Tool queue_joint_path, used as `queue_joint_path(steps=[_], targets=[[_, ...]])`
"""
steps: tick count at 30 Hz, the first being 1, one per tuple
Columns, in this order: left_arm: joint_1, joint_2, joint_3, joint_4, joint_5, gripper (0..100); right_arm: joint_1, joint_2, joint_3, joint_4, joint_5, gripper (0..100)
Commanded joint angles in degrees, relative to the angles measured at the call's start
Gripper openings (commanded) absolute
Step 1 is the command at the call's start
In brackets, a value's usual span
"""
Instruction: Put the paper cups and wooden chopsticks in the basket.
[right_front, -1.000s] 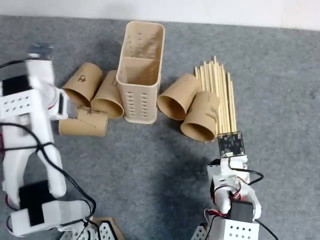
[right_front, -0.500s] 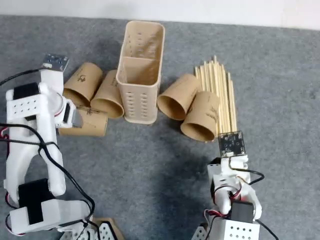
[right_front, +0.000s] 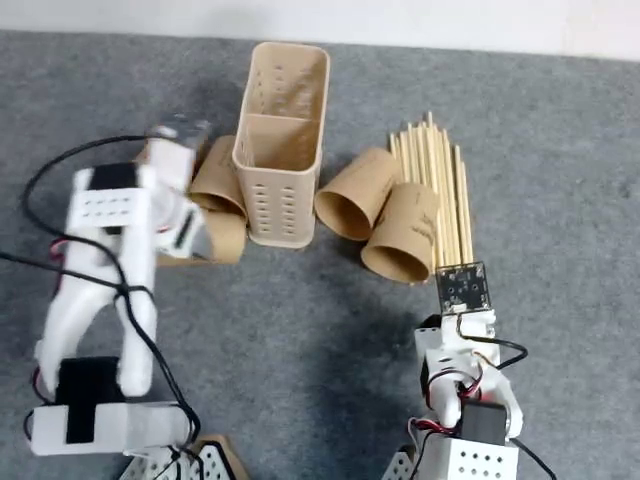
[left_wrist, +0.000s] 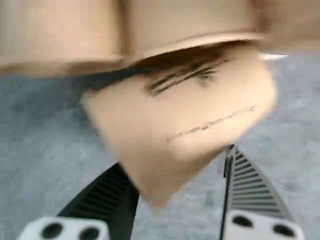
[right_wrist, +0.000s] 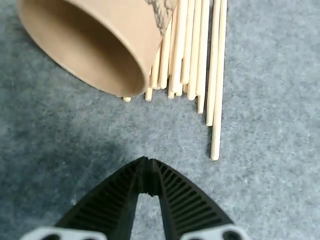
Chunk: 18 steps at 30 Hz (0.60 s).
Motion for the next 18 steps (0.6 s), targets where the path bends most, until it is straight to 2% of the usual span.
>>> queue_joint_path(steps=[1,4,9,14,18], targets=[[5.7,-0.9,-4.9,3.2,-0.3,27,-0.4,-0.4,3.3,-1.1,0.6,1.0],[8.7,-0.9,-8.5,4.8,-0.3,24,-0.4,-0.4,3.3,-1.1,0.6,1.0],[13.5,-0.5,-11.6,7.2,-0.6,9,-0.4,-0.4,3.3,-1.1,0.6,1.0],[14.0,-0.3,-11.3,8.9,-0.7,0,-0.3,-0.4,3.3,-1.1,0.6,1.0],[14.0,-0.2,-11.1,11.1,-3.5,0,-0.3,-0.4,3.3,-1.1,0.6,1.0]])
